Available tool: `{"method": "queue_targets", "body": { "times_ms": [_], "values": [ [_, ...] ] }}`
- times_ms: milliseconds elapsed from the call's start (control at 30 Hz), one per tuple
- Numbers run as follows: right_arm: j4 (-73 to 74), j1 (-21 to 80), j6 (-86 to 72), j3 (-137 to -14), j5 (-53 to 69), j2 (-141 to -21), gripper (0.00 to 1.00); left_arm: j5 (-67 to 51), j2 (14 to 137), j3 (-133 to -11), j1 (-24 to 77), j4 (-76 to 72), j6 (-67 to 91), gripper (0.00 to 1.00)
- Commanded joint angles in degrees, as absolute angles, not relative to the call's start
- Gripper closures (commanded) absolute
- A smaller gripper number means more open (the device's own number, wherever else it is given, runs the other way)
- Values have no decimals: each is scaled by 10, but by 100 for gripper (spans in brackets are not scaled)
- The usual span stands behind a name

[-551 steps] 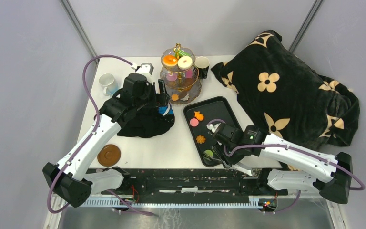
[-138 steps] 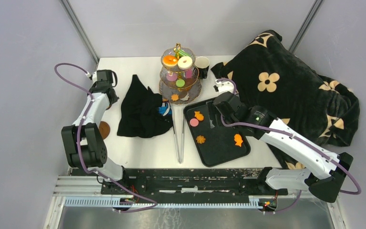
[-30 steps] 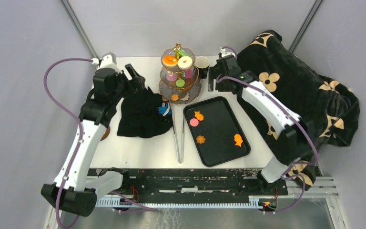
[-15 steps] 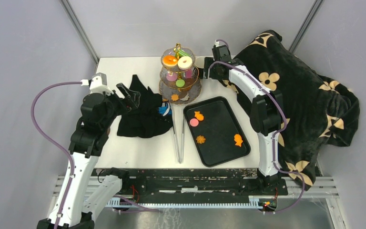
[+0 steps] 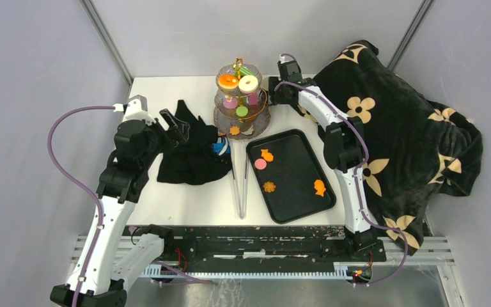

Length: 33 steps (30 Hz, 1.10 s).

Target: Serve the afternoon tea

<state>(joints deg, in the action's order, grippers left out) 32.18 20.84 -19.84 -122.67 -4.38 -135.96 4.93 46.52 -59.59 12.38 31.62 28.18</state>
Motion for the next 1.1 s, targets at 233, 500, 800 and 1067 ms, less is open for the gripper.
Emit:
{"method": "queue_targets", "body": {
  "times_ms": [233, 500, 800, 1067],
  "values": [
    [295, 208, -183, -1286, -52, -1393, 52, 54, 468, -592, 123, 298, 307, 12],
    [285, 204, -174, -1282, -61, -1374, 99, 55, 470, -591, 123, 299, 308, 12],
    [259, 203, -156, -1135, -132, -1207, 99, 60, 474, -587, 123, 299, 303, 12],
    [289, 204, -152, -991, -151, -1025, 99, 88, 474, -613, 123, 336, 283, 10]
  ]
}}
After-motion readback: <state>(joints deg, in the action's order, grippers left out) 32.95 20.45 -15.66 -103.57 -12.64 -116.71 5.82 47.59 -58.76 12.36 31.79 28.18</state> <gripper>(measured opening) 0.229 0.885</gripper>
